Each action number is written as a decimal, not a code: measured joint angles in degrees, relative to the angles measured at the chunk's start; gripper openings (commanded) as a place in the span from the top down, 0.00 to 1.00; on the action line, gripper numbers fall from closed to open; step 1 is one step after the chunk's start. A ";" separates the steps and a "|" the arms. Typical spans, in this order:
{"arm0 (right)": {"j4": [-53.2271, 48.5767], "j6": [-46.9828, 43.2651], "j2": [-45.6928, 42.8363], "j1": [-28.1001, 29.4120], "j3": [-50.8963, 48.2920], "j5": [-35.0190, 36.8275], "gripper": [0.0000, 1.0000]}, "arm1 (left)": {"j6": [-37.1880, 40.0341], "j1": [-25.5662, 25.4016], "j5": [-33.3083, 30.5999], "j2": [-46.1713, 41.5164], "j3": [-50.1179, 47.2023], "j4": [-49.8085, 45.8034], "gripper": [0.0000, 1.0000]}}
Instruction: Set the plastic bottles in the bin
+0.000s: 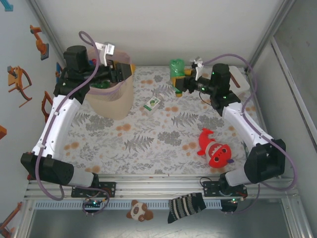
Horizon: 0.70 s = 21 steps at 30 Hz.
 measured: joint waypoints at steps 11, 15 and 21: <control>6.58 2.89 -4.66 5.40 2.01 -9.84 0.48 | 2.84 -8.55 4.22 -1.38 -0.24 9.31 0.15; 6.58 3.06 -4.92 7.23 3.08 -10.67 0.48 | 3.87 -11.87 4.24 -0.83 0.44 10.05 0.13; 6.38 3.08 -4.94 9.01 3.96 -11.06 0.48 | 5.99 -15.30 4.17 0.44 1.92 10.14 0.14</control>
